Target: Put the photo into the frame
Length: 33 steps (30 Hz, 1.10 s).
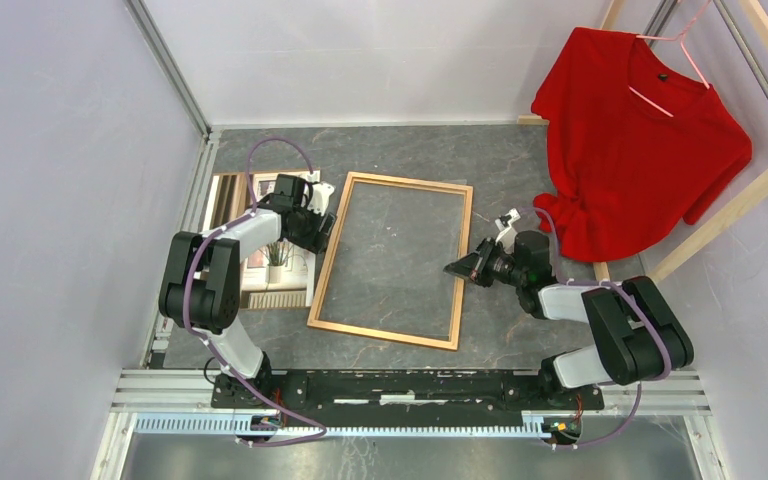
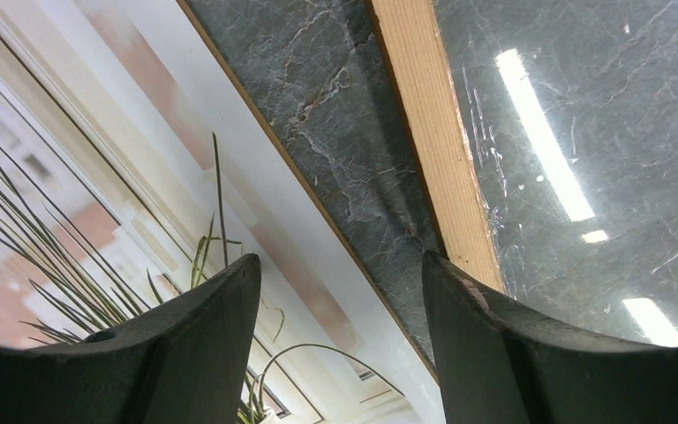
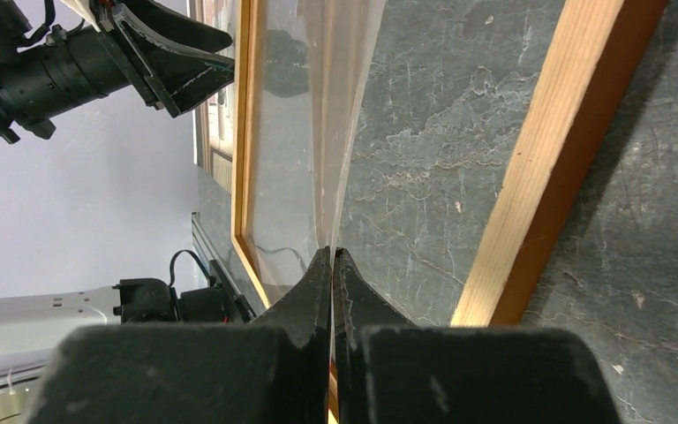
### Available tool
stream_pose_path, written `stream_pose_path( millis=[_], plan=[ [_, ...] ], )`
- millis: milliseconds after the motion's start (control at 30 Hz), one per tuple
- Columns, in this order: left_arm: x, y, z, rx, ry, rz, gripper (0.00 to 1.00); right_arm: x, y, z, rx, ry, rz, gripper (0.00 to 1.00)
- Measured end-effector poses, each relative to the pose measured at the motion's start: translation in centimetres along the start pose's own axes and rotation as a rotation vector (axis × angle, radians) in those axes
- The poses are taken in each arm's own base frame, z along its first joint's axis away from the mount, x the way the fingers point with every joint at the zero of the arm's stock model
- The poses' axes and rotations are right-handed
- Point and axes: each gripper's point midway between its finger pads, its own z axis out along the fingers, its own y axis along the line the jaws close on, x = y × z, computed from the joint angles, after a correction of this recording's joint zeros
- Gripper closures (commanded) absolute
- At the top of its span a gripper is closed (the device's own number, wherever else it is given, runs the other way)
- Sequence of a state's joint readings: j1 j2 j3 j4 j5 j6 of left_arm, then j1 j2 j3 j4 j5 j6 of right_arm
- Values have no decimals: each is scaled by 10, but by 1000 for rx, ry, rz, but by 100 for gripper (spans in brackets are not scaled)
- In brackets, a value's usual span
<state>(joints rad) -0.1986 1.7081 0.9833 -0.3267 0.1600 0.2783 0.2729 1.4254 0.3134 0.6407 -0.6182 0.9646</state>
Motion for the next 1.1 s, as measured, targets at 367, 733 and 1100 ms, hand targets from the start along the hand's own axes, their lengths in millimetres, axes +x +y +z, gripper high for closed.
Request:
stream_pose_path(
  millis=[367, 733, 1100],
  plan=[
    [0, 0, 0, -4, -1, 10, 29, -10, 21, -4, -69, -39, -62, 100],
    [0, 1, 1, -8, 0, 12, 30, -16, 38, -7, -134, -61, -117, 100],
    [0, 1, 1, -15, 2, 17, 31, -13, 22, -1, -87, -47, -61, 100]
  ],
)
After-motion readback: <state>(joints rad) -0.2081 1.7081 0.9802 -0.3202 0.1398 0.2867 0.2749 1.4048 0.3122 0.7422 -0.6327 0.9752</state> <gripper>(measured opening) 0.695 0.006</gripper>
